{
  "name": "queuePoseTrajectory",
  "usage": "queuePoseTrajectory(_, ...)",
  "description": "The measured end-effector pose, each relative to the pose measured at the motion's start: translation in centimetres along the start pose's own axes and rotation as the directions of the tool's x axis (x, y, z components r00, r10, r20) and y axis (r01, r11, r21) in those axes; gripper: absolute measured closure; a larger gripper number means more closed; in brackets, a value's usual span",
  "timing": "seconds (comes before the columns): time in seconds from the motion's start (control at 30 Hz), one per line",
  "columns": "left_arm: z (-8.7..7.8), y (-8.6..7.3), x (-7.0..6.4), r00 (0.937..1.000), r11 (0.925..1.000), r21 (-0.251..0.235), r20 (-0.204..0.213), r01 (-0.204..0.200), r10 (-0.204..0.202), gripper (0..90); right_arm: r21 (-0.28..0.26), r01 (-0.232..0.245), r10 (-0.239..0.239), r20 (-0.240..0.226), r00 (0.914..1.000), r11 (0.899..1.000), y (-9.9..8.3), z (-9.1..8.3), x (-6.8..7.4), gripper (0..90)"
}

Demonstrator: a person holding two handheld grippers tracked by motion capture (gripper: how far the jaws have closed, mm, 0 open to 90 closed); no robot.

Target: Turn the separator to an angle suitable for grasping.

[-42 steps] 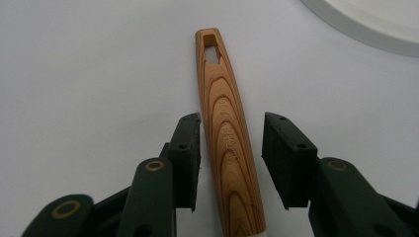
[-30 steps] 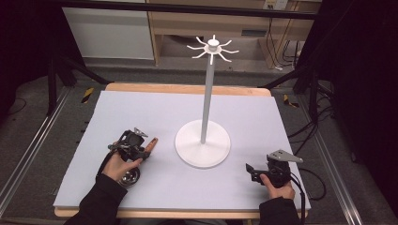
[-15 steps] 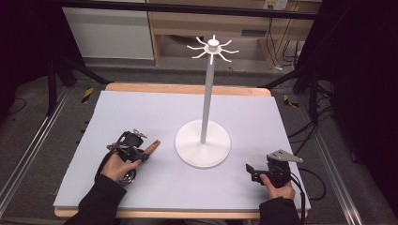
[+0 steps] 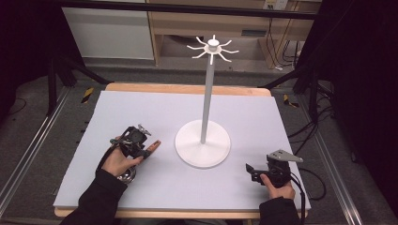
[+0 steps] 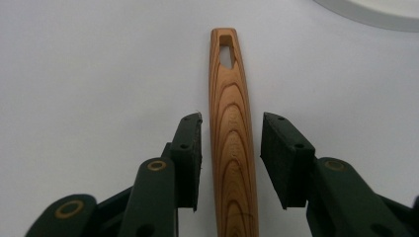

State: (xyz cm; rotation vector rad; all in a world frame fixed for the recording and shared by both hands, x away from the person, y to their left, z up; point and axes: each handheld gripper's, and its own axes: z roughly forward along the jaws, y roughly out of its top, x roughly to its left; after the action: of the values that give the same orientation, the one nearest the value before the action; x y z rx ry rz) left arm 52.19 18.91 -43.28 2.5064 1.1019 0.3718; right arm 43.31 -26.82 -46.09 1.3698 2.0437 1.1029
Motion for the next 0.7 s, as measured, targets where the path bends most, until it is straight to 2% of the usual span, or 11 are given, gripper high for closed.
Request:
queuePoseTrajectory(0.23,0.8,0.9,-0.2,0.9984,0.9975,0.045,-0.009,-0.055,0.056,58.0,0.001,-0.006,0.006,-0.003,1.0,1.0,0.0,0.0,-0.1,6.7)
queuePoseTrajectory(0.33,1.1,1.1,0.0,0.9982,0.9967,0.055,-0.003,-0.06,0.06,59.4,0.001,-0.006,0.006,-0.004,1.0,1.0,0.0,0.0,-0.1,6.7)
queuePoseTrajectory(0.7,1.5,1.0,0.6,0.9983,0.9964,0.076,0.047,-0.037,0.033,65.3,0.004,-0.011,0.011,-0.007,0.9999,1.0,0.0,0.0,0.0,6.6)
